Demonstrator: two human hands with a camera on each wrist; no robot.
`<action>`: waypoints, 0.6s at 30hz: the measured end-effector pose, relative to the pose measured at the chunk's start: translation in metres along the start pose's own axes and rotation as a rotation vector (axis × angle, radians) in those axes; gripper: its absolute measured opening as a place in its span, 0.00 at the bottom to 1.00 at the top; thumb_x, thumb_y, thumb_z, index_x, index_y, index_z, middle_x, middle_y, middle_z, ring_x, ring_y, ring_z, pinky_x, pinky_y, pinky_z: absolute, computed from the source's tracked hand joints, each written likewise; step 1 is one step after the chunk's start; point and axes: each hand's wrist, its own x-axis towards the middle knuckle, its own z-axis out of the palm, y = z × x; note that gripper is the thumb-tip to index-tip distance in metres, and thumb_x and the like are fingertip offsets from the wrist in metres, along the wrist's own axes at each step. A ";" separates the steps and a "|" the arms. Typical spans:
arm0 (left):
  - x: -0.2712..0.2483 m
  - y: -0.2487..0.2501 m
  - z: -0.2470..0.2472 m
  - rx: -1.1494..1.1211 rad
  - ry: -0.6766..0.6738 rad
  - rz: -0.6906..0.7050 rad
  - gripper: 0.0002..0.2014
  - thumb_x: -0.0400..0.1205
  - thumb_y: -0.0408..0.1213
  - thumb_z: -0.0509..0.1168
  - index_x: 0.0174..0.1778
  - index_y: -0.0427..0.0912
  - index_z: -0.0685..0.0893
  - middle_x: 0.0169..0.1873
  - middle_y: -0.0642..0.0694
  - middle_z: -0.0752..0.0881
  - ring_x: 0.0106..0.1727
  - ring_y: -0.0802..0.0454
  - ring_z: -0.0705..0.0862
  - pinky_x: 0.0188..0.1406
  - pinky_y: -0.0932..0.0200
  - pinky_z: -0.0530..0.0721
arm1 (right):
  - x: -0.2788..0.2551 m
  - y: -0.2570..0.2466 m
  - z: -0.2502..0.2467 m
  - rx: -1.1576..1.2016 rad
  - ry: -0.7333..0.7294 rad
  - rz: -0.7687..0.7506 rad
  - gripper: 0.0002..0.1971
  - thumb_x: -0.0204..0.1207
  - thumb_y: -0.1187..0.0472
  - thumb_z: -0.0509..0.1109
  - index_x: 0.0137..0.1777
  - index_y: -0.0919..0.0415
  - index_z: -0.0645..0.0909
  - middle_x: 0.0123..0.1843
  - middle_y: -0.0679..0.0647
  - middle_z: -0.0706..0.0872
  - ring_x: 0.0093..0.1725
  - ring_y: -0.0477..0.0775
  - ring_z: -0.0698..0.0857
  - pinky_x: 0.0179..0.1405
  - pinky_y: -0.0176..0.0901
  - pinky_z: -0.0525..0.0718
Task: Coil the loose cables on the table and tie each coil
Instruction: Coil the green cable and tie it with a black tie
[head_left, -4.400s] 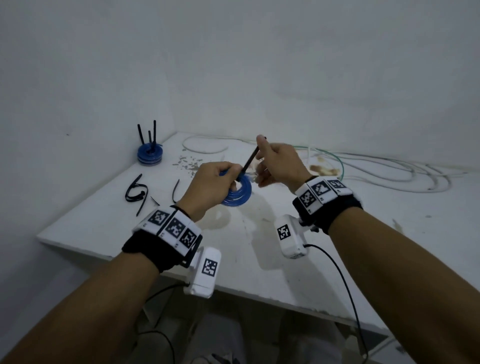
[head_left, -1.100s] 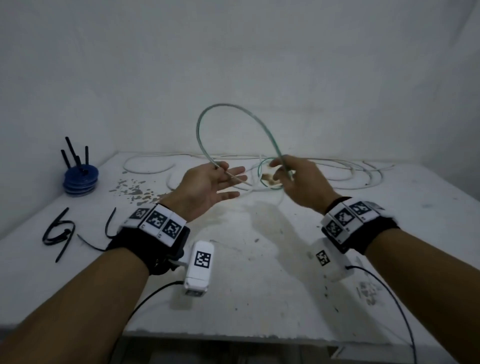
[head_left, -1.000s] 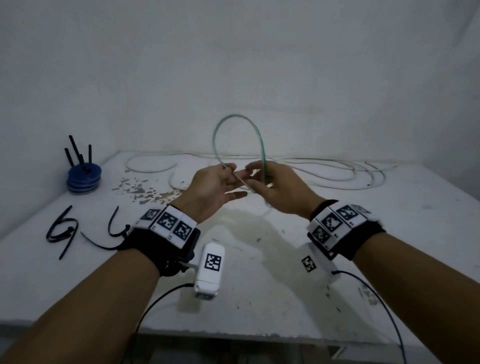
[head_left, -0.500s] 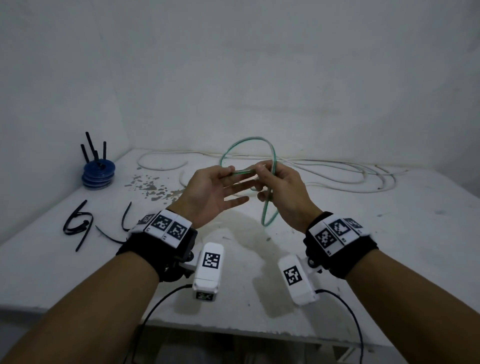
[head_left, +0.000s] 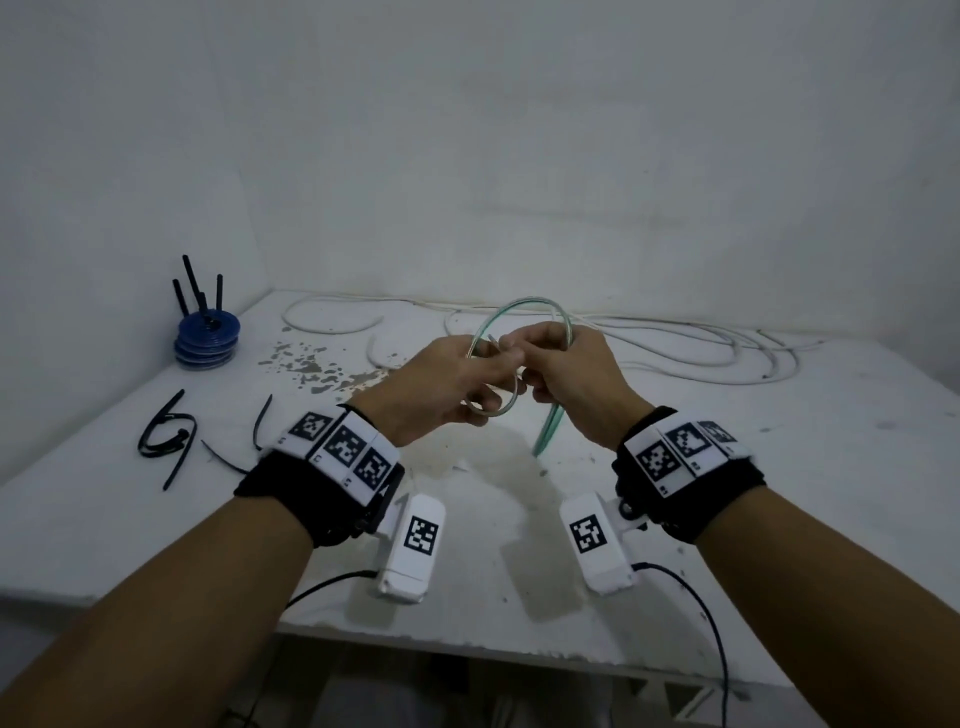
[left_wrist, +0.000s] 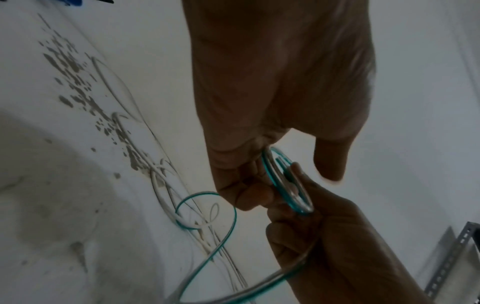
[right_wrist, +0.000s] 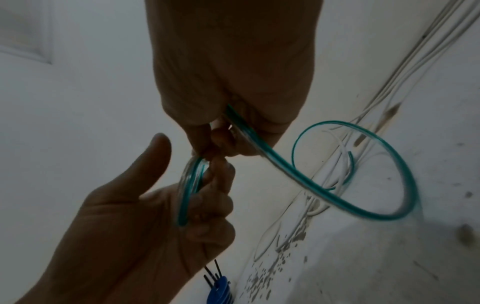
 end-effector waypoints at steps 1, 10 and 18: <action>0.000 0.000 0.001 0.041 -0.001 0.015 0.14 0.83 0.36 0.70 0.60 0.30 0.83 0.36 0.47 0.87 0.28 0.57 0.78 0.33 0.59 0.77 | 0.000 0.001 0.002 -0.009 0.037 -0.005 0.06 0.74 0.63 0.79 0.45 0.63 0.85 0.29 0.52 0.85 0.23 0.46 0.77 0.24 0.38 0.73; 0.001 0.005 0.002 -0.051 0.102 -0.096 0.05 0.81 0.24 0.60 0.41 0.36 0.77 0.31 0.40 0.81 0.25 0.52 0.70 0.24 0.59 0.68 | 0.003 -0.002 -0.010 -1.209 -0.042 -0.610 0.47 0.69 0.62 0.78 0.86 0.54 0.57 0.85 0.55 0.63 0.84 0.59 0.59 0.79 0.59 0.64; 0.004 -0.005 -0.003 0.294 0.161 -0.046 0.07 0.78 0.31 0.69 0.49 0.44 0.81 0.39 0.40 0.84 0.40 0.47 0.80 0.35 0.53 0.75 | 0.014 -0.010 -0.006 -0.924 -0.187 -0.575 0.13 0.87 0.61 0.62 0.63 0.61 0.86 0.49 0.50 0.89 0.47 0.43 0.85 0.48 0.32 0.78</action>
